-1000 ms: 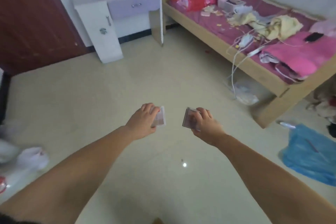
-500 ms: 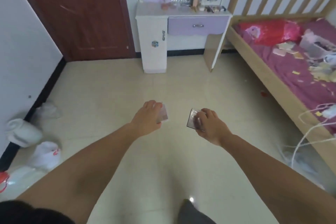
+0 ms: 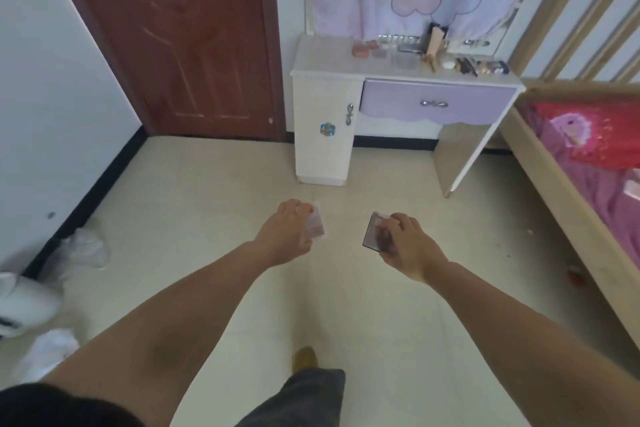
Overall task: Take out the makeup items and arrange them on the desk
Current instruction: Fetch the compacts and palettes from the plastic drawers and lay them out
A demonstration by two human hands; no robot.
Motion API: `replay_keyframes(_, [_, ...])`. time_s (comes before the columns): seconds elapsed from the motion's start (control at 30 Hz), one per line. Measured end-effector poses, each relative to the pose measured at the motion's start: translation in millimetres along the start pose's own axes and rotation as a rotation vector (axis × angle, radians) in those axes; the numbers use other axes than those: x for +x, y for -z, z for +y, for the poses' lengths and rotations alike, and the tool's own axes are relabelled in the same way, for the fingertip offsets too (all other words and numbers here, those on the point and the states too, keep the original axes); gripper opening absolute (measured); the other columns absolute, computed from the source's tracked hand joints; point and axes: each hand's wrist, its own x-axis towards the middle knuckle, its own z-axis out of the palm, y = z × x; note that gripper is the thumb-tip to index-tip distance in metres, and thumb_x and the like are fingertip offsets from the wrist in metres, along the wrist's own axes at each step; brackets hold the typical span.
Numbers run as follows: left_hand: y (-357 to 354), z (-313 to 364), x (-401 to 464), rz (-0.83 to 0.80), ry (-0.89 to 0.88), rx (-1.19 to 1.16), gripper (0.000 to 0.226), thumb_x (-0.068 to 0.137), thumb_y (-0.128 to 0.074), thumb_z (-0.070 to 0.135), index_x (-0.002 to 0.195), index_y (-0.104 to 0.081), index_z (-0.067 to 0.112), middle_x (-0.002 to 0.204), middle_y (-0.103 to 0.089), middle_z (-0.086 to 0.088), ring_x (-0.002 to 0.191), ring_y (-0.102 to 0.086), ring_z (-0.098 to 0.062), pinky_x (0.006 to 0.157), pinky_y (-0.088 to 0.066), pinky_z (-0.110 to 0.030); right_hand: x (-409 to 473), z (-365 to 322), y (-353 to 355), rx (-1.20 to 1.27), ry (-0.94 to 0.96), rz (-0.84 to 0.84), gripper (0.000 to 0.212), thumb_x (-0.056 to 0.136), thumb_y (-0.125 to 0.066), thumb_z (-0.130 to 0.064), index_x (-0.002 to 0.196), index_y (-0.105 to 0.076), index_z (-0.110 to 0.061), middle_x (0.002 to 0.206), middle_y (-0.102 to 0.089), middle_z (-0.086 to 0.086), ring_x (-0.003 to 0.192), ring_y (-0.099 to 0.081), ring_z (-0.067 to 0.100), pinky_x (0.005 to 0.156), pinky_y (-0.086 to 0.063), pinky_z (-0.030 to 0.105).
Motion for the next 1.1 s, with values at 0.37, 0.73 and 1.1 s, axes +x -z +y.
replay_keyframes(0.37, [47,-63,295,-0.069,-0.084,-0.001,0.062,0.083,-0.062,0.026,0.136,-0.034,0.009,0.136,-0.036,-0.011,0.127,-0.033,-0.028,0.103,-0.036,-0.034,270,87,67,0.036,-0.091,0.035,0.061,0.085,-0.06,-0.033,0.138,-0.034,-0.018,0.144,-0.031,0.005,0.133,-0.028,0.023,0.092,-0.047,0.036])
replay_keyframes(0.73, [46,-110,582,-0.105,0.01,-0.093,0.058,0.085,-0.059,0.024,0.136,-0.033,0.011,0.136,-0.033,-0.011,0.127,-0.032,-0.028,0.099,-0.038,-0.035,546,210,118,-0.002,-0.034,-0.064,0.063,0.085,-0.06,-0.033,0.139,-0.033,-0.013,0.143,-0.031,0.008,0.131,-0.029,0.026,0.096,-0.044,0.038])
replay_keyframes(1.1, [40,-156,816,-0.231,-0.095,-0.063,0.06,0.086,-0.058,0.023,0.139,-0.032,0.01,0.14,-0.031,-0.01,0.132,-0.028,-0.029,0.105,-0.033,-0.036,761,281,131,-0.006,-0.055,-0.11,0.059,0.083,-0.063,-0.03,0.133,-0.038,-0.012,0.14,-0.032,0.008,0.13,-0.031,0.027,0.094,-0.047,0.042])
